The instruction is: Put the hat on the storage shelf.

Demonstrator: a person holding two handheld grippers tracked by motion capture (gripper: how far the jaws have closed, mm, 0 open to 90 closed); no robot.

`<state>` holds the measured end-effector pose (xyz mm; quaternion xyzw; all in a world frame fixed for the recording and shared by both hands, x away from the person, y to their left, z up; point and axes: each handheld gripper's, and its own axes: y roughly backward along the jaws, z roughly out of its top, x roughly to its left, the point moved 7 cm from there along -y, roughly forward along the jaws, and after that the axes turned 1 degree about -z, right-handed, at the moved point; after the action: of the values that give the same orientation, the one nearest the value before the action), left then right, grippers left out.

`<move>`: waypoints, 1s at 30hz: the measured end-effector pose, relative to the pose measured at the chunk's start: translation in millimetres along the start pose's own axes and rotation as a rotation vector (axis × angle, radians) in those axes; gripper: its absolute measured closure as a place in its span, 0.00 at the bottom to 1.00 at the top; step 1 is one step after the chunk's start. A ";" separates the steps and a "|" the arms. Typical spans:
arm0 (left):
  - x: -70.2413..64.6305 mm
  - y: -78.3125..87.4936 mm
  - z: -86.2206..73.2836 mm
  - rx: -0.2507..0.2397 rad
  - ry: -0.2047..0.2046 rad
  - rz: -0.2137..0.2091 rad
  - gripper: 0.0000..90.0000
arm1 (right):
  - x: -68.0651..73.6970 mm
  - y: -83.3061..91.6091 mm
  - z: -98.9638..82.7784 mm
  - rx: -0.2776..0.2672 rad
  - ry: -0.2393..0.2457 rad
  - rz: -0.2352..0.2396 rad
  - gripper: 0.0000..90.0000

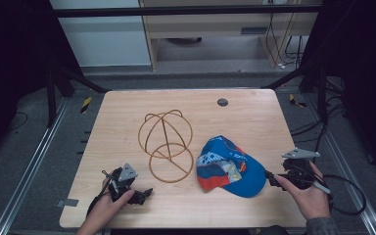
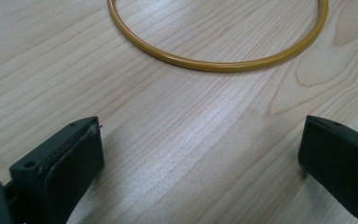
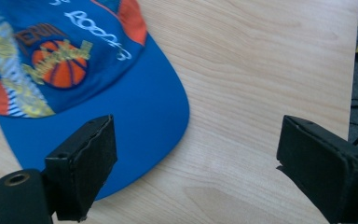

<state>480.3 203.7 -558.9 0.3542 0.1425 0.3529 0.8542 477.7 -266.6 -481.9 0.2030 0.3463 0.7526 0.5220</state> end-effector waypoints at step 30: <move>0.0 0.0 0.0 0.000 0.001 0.001 0.00 | 89.7 -11.3 73.0 0.159 0.327 0.188 0.26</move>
<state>480.3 203.7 -558.9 0.3539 0.1426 0.3536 0.8540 500.2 -158.4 -445.7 0.1504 0.4643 0.7911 0.3687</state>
